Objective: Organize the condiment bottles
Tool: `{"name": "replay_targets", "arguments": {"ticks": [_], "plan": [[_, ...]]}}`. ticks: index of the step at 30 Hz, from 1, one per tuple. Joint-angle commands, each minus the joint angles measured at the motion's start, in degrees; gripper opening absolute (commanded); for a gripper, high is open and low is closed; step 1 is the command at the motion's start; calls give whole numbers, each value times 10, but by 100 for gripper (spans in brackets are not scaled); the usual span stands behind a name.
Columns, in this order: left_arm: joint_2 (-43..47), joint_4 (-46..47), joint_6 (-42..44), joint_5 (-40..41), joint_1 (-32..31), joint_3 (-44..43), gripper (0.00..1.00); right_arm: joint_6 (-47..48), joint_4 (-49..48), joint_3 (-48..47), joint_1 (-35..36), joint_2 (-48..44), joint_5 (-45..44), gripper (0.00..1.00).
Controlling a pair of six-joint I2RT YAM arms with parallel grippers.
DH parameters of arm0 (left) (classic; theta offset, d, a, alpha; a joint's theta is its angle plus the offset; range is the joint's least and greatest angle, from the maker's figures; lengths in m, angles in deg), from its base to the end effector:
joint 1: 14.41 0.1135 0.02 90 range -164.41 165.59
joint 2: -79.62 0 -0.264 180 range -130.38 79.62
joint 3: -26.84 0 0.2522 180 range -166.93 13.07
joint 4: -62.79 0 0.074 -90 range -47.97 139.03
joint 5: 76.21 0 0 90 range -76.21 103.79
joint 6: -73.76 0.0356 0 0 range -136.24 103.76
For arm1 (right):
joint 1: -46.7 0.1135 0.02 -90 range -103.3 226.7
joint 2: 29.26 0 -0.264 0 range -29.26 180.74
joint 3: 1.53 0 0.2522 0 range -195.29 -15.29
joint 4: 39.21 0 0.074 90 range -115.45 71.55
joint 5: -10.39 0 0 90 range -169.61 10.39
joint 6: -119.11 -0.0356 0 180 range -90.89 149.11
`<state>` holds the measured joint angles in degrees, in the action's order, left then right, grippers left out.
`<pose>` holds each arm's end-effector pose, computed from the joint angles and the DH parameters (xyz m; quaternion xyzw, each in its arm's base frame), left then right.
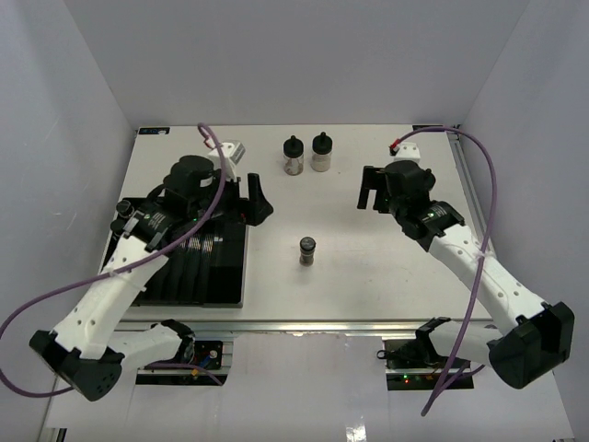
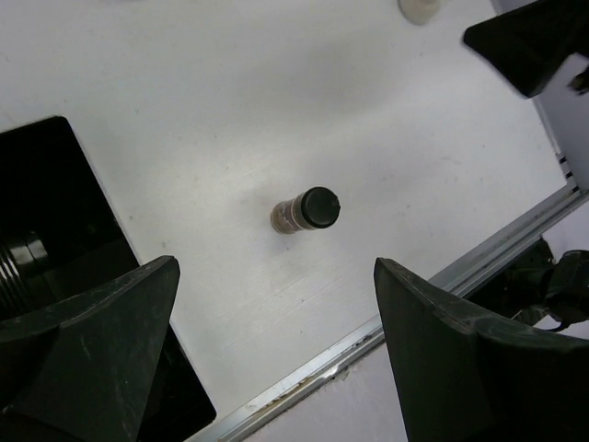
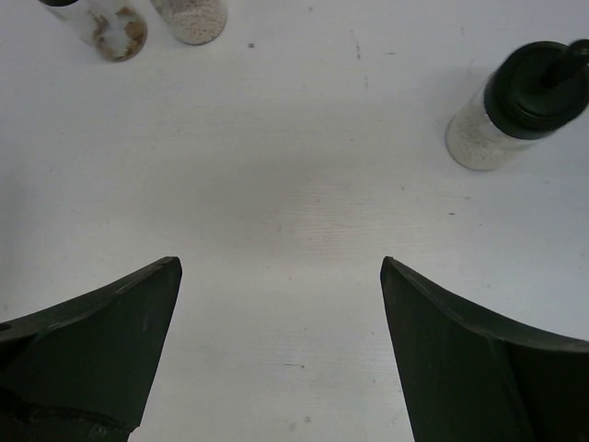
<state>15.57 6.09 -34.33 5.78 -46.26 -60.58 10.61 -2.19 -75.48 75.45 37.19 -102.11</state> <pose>0.1904 -0.1241 0.3909 0.1381 0.8677 -0.2556 0.4033 0.2324 0.1119 0.3358 0.0222 0.8527 0.0435 0.5201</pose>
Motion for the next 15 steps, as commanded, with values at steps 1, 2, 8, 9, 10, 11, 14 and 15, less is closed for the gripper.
{"name": "replay_targets", "arguments": {"ticks": [1, 2, 8, 9, 10, 11, 14, 15], "plan": [[-67, 46, -8, 17, -51, 36, 98, 33, 10, 33, -41, -55, 37, 96], [-84, 59, -9, 24, -65, 41, 98, 36, 8, 41, -50, -65, 43, 96], [-191, 66, -15, 80, -137, 7, 96, 47, -2, 64, -75, -89, 67, 96], [-208, 68, -16, 91, -143, 4, 96, 50, -3, 67, -77, -92, 70, 97], [-226, 69, -17, 100, -147, 1, 96, 52, -4, 69, -79, -95, 71, 97], [-237, 71, -17, 100, -151, -3, 96, 53, -5, 70, -79, -98, 72, 97], [-270, 68, -17, 102, -159, -22, 96, 55, -6, 70, -81, -107, 74, 97], [-283, 68, -18, 104, -162, -26, 95, 56, -7, 69, -81, -109, 73, 97]]}}
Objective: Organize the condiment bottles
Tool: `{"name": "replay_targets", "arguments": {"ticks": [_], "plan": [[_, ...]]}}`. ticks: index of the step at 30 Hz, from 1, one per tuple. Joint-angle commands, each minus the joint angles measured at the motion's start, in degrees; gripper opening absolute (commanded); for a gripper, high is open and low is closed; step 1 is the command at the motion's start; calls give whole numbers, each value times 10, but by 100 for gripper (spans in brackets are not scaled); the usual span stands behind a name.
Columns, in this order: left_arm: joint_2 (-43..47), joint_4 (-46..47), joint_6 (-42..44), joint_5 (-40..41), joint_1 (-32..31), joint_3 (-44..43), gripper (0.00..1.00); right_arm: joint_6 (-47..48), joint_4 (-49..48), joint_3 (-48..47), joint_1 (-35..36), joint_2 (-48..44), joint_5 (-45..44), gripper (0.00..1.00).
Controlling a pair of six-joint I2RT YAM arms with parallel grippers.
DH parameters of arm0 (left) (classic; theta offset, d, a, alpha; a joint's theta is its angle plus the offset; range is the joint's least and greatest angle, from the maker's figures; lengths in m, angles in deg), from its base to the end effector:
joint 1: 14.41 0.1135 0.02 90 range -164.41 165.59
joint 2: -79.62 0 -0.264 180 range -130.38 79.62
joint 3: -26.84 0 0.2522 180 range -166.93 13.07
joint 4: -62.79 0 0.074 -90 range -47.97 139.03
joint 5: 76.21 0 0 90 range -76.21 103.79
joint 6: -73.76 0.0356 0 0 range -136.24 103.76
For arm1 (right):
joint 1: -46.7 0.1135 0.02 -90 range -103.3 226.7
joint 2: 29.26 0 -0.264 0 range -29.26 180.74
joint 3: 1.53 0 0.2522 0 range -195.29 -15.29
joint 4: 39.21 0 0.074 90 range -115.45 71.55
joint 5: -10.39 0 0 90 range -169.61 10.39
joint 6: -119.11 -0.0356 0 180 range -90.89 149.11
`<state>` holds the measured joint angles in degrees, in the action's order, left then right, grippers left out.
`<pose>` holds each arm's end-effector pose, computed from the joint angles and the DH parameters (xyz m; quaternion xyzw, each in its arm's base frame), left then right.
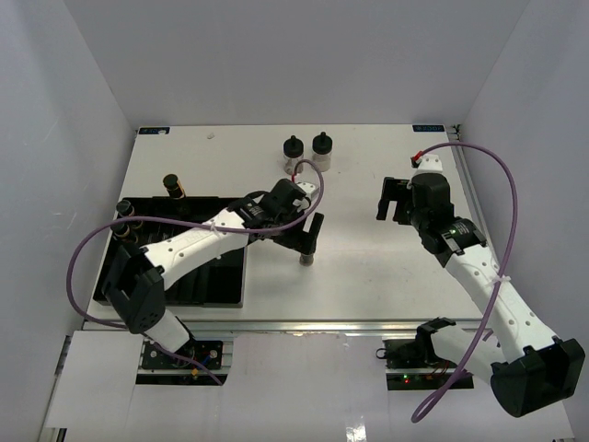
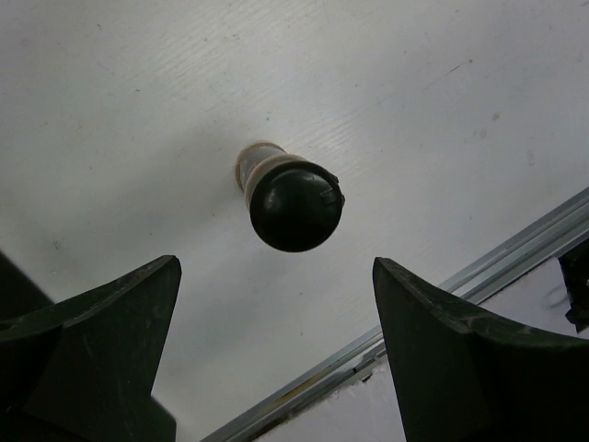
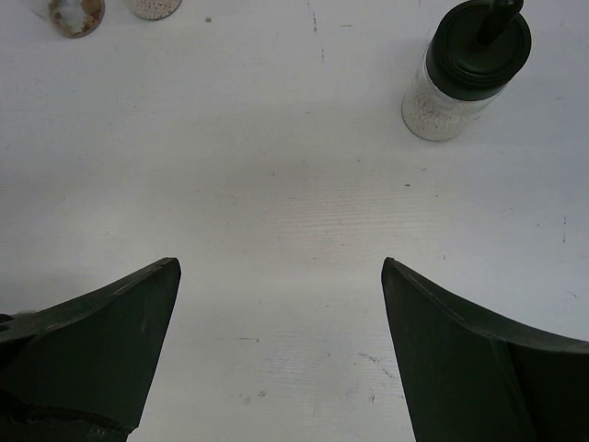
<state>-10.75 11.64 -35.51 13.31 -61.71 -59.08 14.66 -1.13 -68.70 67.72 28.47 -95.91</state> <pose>0.2270 -0.2464 0.2675 0.2325 0.9265 -0.1656 0.2450 0.2115 0.0706 0.3262 0.0234 0.8541 0.0377 0.5182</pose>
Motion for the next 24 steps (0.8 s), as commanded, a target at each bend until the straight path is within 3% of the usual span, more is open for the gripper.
{"name": "replay_targets", "arguments": {"ticks": [1, 10, 18, 24], "plan": [[-28, 11, -7, 31, -9, -44, 95, 16, -18, 1, -4, -24, 10, 97], [-85, 14, -9, 54, -24, -71, 90, 22, -26, 9, -5, -41, 11, 97], [-116, -21, -27, 88, -34, -97, 68, 22, -25, 5, -5, -41, 6, 97], [-116, -57, -50, 107, -37, -106, 67, 22, -23, -1, -5, -41, 6, 97]]}}
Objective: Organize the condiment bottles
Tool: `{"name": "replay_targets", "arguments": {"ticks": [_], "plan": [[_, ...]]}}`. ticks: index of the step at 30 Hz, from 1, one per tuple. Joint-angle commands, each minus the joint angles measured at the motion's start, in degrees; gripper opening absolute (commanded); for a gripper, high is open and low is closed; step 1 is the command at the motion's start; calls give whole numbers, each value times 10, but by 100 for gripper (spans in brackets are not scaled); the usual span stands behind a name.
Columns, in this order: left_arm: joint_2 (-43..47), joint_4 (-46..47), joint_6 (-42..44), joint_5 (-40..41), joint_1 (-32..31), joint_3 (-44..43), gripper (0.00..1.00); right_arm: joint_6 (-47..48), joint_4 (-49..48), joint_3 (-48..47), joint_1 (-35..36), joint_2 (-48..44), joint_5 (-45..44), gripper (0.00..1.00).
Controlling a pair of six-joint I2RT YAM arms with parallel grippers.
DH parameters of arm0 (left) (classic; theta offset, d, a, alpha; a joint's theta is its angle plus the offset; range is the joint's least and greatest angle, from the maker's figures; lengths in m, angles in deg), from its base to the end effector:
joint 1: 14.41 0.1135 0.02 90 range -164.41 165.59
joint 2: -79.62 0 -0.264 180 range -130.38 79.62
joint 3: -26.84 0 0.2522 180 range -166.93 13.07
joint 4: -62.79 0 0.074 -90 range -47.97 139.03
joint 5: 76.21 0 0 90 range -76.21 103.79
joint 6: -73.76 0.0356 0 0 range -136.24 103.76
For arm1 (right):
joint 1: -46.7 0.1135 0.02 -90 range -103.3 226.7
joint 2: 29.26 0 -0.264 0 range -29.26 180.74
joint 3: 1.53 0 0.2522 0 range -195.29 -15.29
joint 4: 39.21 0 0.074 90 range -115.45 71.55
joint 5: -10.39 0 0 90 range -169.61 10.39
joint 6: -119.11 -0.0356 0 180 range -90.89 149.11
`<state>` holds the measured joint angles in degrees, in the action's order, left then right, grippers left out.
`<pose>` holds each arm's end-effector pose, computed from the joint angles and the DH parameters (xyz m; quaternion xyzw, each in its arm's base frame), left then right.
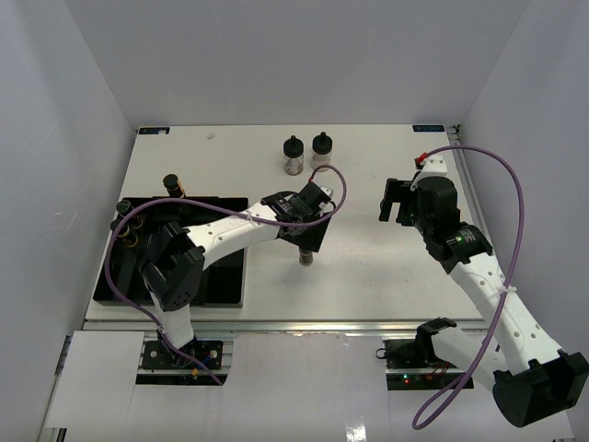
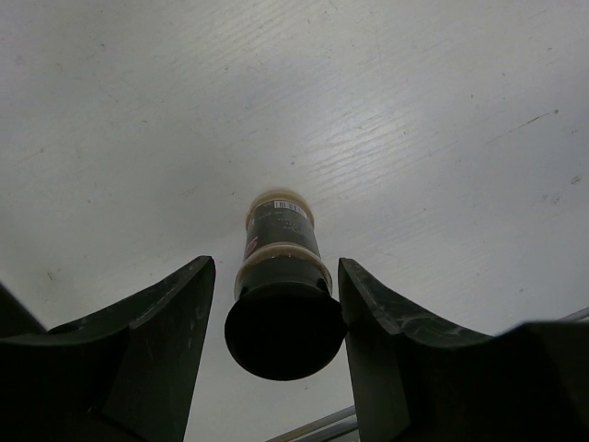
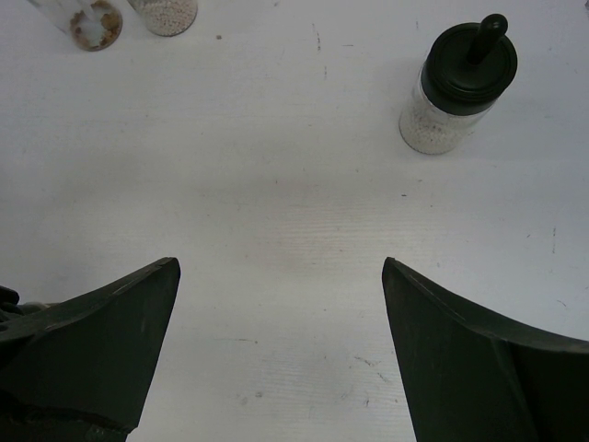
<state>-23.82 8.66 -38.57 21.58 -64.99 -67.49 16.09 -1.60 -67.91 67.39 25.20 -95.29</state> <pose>0.2448 -0.2902 0.2328 0.2216 0.9451 -0.0840 0.2250 0.2007 0.0655 0.3335 0.0163 0.8417 0.0423 0.5381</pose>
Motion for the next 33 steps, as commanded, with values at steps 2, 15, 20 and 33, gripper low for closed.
{"name": "replay_targets", "arguments": {"ticks": [2, 15, 20, 33], "plan": [[14, -31, -21, 23, -4, -22, 64, 8, -16, -11, -1, -8, -1, 97], [9, -96, -57, 56, -4, -53, 0, 5, -12, -15, -2, -12, 6, 97], [24, -190, -83, 136, 38, -132, 0, 3, -8, -17, -2, -17, 14, 97], [267, -169, -112, 160, 358, 11, 0, 3, -11, -1, -2, -29, 25, 97]]}}
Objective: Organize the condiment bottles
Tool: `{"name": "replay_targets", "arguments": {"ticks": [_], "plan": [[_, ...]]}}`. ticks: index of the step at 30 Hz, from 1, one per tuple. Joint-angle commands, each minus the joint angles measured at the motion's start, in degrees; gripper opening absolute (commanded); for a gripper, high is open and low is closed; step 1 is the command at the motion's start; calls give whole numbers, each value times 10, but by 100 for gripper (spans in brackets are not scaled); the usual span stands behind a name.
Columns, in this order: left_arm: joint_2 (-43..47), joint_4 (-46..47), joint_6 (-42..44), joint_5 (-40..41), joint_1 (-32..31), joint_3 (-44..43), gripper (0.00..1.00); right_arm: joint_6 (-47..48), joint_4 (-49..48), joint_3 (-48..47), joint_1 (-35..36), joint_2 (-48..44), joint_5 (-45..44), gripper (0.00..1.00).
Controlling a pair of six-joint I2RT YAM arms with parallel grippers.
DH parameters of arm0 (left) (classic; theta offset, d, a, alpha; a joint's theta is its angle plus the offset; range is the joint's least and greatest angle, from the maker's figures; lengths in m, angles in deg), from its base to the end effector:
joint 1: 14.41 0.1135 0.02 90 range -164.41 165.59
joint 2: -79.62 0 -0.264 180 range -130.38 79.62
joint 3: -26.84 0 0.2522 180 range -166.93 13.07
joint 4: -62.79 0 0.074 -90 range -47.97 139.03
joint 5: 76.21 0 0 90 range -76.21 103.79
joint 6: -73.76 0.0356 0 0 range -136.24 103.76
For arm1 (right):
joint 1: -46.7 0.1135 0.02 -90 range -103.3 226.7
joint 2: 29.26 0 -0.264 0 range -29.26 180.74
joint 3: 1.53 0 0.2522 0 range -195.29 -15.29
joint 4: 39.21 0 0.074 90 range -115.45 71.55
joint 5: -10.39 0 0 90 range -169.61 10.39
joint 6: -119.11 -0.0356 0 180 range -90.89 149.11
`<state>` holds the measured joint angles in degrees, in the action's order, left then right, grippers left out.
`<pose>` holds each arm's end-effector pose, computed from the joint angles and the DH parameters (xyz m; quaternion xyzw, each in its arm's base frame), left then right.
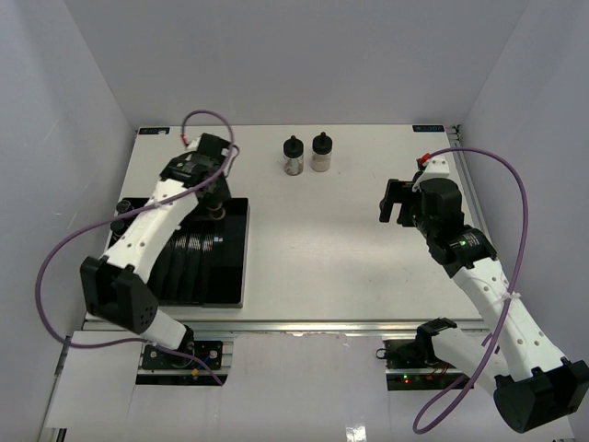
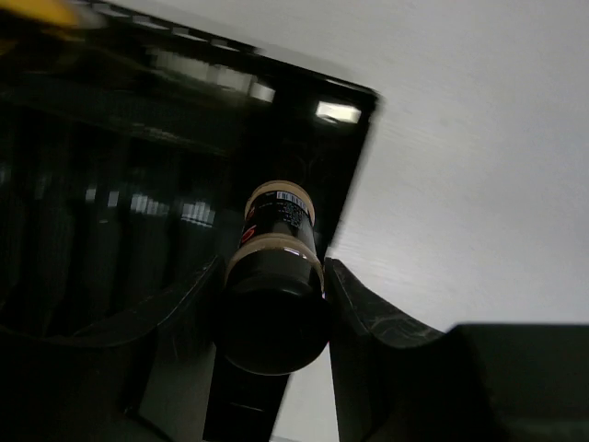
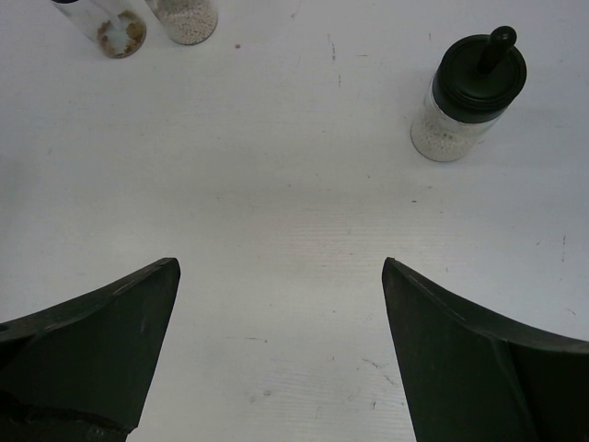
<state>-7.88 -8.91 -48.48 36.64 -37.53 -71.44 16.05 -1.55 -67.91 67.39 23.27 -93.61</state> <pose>0.2888 -0.1083 0.3311 -0.1250 0.9418 0.0555 0.3070 0.1935 0.0639 0.3396 0.0111 0.8341 0.0596 0.5483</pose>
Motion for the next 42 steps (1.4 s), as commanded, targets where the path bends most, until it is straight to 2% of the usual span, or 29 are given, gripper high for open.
{"name": "replay_targets", "arguments": {"ticks": [1, 5, 9, 15, 22, 26, 39, 40, 42], "plan": [[126, 11, -12, 6, 114, 63, 0, 3, -11, 0, -1, -12, 8, 98], [162, 33, 8, -22, 266, 116, 0, 3, -14, 1, -1, -16, 12, 98], [163, 66, 15, -71, 377, 177, 0, 0, -14, -1, -2, -14, 14, 98], [204, 98, 16, -88, 464, 233, 0, 1, -19, 9, -1, -23, 15, 98], [220, 99, -10, -13, 510, 260, 0, 1, -20, 10, -1, -20, 20, 98], [224, 116, -30, -21, 554, 277, 0, 2, -19, 10, -1, -20, 18, 98], [157, 154, -41, -36, 572, 296, 0, 4, -18, 5, -1, -25, 9, 98], [154, 155, -43, -39, 573, 296, 2, 5, -16, 3, 0, -24, 8, 98], [153, 161, -46, -44, 573, 299, 15, 5, -15, 2, -1, -24, 7, 98]]}}
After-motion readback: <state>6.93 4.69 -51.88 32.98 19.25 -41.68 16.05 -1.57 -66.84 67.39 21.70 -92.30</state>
